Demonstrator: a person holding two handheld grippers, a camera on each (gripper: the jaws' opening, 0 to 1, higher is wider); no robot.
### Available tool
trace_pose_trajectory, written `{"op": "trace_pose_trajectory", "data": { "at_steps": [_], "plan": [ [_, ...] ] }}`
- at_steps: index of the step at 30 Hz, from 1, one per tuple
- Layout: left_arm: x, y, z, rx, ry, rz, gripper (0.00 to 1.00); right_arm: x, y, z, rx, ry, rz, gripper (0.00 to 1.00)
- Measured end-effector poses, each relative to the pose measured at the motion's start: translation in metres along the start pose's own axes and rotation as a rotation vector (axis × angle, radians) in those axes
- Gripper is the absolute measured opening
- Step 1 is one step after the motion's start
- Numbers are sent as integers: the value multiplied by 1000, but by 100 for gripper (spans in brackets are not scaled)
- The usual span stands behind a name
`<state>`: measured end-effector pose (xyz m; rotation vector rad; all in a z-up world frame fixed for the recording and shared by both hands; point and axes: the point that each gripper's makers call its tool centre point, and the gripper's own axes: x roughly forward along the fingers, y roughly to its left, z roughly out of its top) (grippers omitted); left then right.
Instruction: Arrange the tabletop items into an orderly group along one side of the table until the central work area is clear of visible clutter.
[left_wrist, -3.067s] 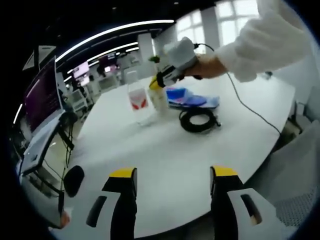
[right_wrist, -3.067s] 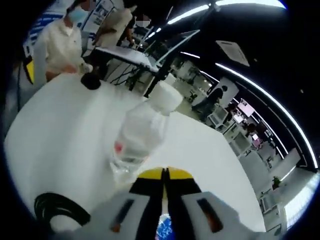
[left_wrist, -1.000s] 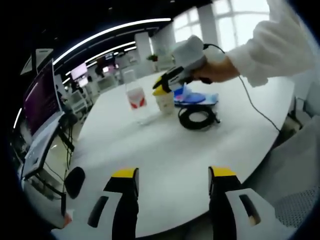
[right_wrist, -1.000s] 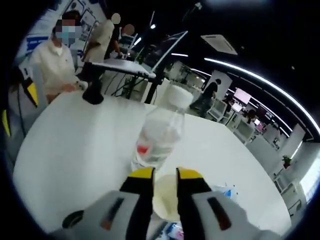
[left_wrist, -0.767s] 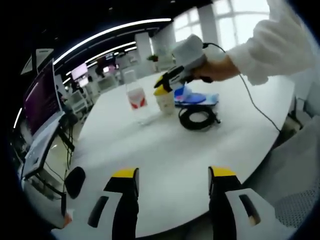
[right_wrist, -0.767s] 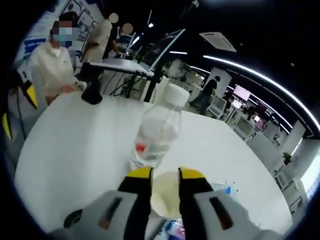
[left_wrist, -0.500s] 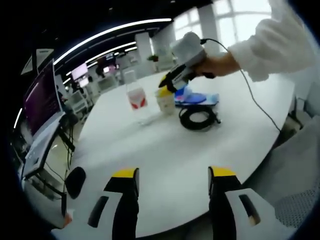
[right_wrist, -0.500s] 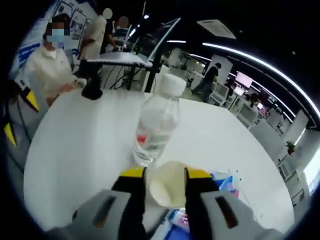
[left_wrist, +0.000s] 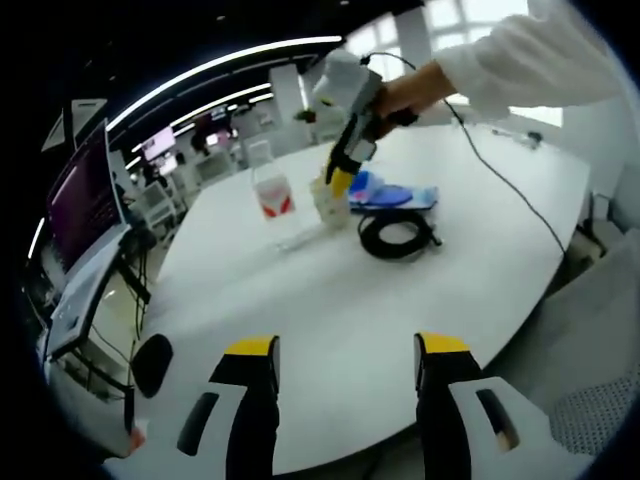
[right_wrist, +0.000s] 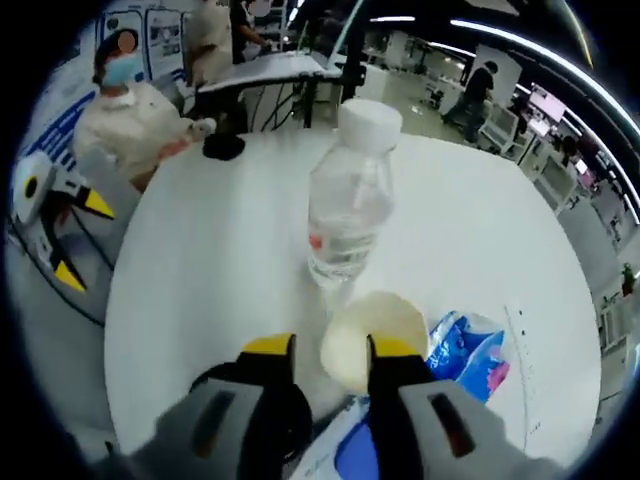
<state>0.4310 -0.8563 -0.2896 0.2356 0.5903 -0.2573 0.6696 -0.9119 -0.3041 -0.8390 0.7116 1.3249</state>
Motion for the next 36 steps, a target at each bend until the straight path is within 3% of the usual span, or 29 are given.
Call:
{"op": "trace_pose_trajectory", "data": {
  "at_steps": [6, 9, 14, 20, 36],
  "plan": [
    [0, 1, 0, 1, 1, 4, 50, 12, -2, 1, 5, 15, 1, 17],
    [0, 1, 0, 1, 2, 5, 50, 18, -7, -5, -30, 55, -8, 0],
    [0, 2, 0, 2, 1, 7, 50, 15, -16, 5, 18, 25, -36, 0],
    [0, 2, 0, 4, 0, 7, 50, 6, -9, 18, -12, 12, -51, 0],
    [-1, 2, -1, 3, 1, 9, 49, 24, 9, 16, -5, 39, -7, 0]
  ]
}}
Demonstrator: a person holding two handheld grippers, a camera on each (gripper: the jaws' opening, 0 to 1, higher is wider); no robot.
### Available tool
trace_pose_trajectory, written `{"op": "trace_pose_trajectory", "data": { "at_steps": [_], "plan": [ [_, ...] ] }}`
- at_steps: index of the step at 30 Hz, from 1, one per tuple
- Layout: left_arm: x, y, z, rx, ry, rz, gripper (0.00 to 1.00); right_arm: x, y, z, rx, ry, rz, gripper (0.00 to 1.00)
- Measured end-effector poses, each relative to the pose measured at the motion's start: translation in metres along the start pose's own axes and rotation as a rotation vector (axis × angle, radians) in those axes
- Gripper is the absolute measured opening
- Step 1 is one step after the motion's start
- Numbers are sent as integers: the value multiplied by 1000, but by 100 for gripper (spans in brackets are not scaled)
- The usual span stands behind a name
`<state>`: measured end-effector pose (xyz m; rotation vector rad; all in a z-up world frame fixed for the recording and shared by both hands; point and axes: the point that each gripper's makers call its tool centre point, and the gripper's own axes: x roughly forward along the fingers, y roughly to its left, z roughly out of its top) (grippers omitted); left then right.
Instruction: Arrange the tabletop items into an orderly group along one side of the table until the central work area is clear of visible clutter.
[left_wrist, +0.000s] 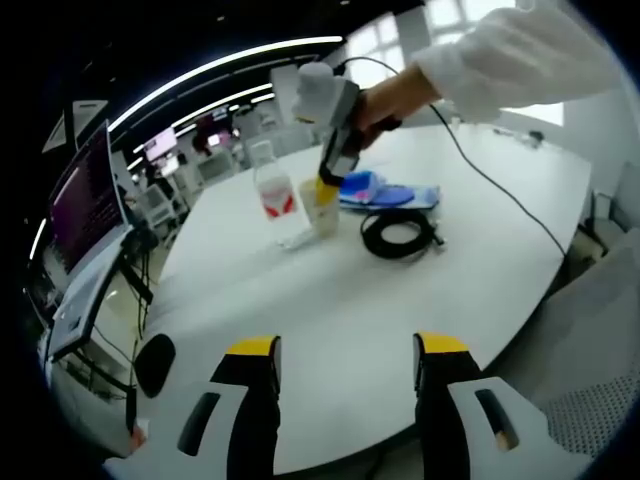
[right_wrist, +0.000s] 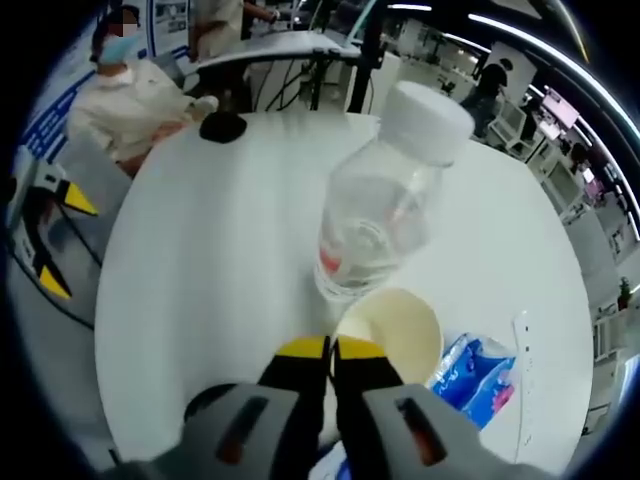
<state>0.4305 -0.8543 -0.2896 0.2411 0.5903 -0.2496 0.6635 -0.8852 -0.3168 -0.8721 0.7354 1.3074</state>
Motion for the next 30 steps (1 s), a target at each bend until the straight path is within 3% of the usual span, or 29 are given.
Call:
{"op": "trace_pose_trajectory", "data": {
  "at_steps": [13, 21, 30],
  "plan": [
    [1, -1, -2, 5, 10, -4, 49, 3, -3, 0, 1, -8, 13, 0],
    [0, -1, -1, 2, 7, -5, 50, -3, -6, 2, -14, -10, -18, 23],
    [0, -1, 0, 2, 3, -6, 50, -15, -10, 4, 110, -91, -31, 37]
  ]
}}
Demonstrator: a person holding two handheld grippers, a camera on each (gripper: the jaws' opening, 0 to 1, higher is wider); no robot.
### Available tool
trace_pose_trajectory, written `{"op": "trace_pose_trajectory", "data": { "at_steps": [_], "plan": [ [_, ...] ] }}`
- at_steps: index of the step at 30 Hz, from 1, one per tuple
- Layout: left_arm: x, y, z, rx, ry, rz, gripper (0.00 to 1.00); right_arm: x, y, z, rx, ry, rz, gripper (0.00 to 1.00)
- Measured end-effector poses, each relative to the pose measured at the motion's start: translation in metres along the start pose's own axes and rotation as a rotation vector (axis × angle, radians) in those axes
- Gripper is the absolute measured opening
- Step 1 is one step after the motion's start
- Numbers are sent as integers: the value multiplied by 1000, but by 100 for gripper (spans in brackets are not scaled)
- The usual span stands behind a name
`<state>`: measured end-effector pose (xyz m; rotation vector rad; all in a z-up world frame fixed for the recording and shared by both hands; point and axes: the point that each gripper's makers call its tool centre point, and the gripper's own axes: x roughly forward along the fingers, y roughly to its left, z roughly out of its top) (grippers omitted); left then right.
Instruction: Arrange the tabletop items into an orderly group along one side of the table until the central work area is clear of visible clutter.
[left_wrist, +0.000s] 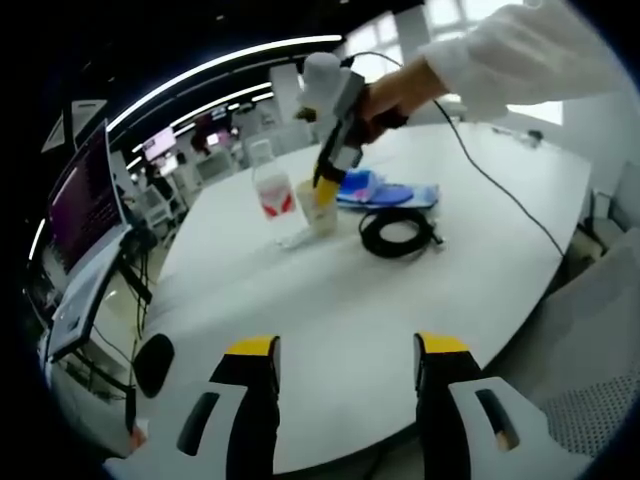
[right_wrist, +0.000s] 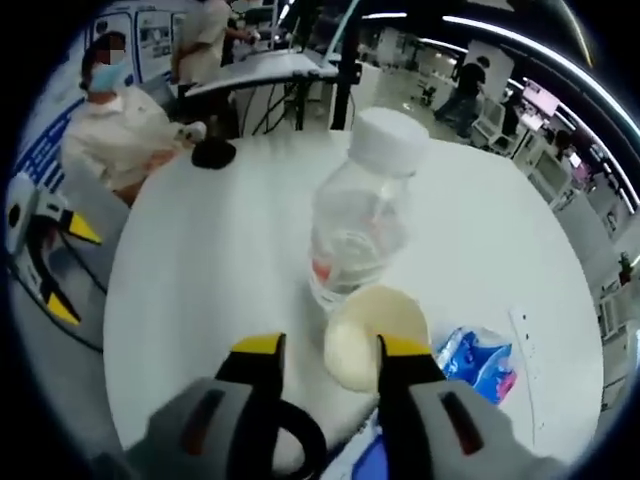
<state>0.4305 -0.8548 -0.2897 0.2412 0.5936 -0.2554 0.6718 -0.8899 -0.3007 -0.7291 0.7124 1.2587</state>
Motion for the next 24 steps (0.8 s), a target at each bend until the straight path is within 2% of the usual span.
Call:
{"op": "trace_pose_trajectory", "data": {
  "at_steps": [9, 15, 24],
  "plan": [
    [0, 0, 2, 1, -11, 1, 51, -15, -1, -4, 27, -13, -29, 44],
    [-1, -1, 3, -3, -16, -5, 52, -28, 3, -6, 42, -16, -50, 46],
    [-1, -8, 5, 2, -20, -35, 52, -52, 11, -24, 92, -12, -88, 46]
  ]
}}
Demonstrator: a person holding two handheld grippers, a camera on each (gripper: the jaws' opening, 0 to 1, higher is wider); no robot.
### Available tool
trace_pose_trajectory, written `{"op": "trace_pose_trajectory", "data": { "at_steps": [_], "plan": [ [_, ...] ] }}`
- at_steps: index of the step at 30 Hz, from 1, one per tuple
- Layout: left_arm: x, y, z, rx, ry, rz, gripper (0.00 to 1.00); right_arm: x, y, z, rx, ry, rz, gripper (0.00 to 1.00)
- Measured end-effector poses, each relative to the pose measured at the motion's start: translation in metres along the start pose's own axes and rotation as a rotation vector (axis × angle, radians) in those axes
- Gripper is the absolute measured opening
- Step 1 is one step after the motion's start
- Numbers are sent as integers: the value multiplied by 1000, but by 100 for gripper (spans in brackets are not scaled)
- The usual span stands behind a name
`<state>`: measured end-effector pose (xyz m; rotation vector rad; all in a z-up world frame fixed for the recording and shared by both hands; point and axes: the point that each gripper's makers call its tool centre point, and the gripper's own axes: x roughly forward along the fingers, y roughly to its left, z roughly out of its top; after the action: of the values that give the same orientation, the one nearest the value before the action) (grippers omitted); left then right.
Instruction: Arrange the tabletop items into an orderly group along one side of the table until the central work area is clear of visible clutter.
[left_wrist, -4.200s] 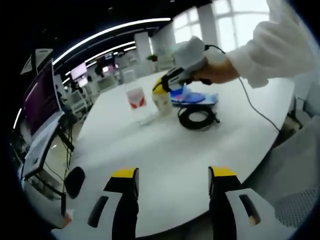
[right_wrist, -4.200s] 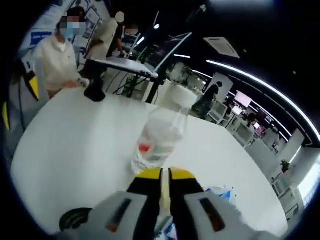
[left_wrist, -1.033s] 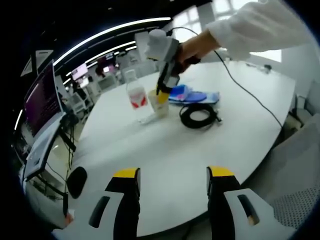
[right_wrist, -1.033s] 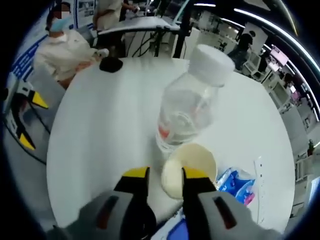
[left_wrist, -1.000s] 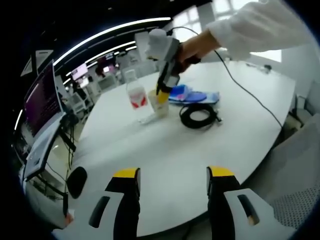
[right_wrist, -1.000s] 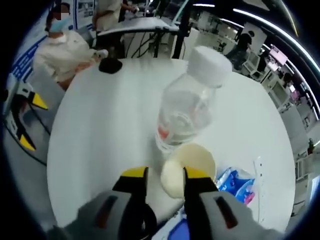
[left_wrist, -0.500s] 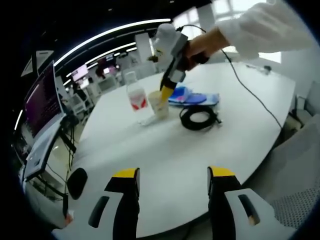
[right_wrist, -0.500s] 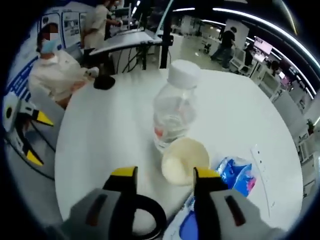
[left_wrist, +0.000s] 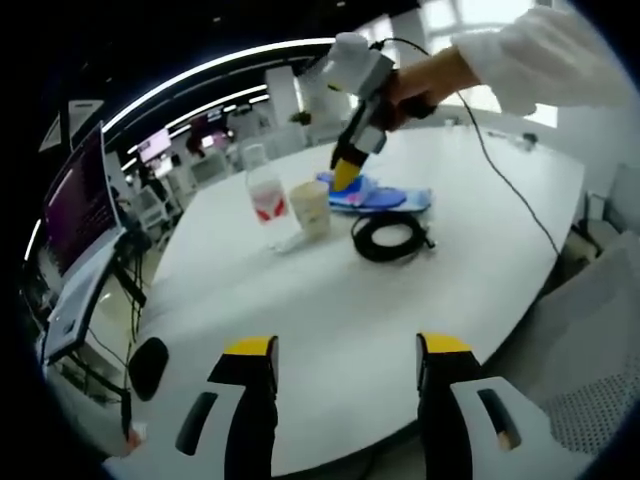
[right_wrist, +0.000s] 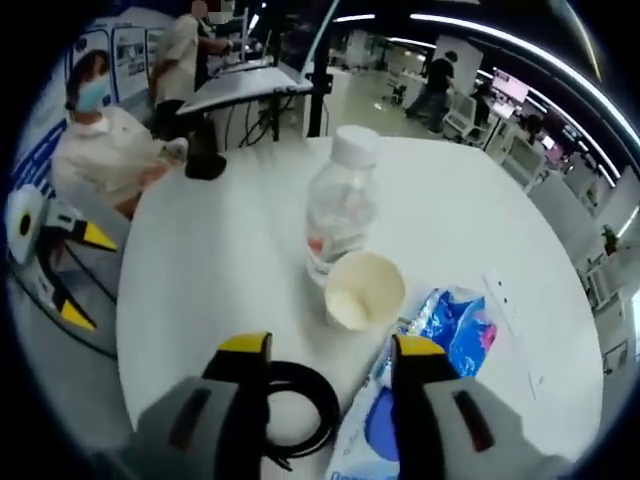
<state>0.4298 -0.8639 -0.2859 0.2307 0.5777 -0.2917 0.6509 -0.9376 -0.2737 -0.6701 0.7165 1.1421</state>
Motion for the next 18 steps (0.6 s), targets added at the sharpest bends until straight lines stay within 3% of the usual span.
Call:
{"op": "trace_pose_trajectory", "data": {
  "at_steps": [6, 18],
  "plan": [
    [0, -2, 2, -7, -13, -12, 52, -19, -4, -14, 29, 1, -37, 45],
    [-1, -11, 8, -2, -45, -56, 51, -67, 17, -57, 139, 6, -119, 45]
  ]
}}
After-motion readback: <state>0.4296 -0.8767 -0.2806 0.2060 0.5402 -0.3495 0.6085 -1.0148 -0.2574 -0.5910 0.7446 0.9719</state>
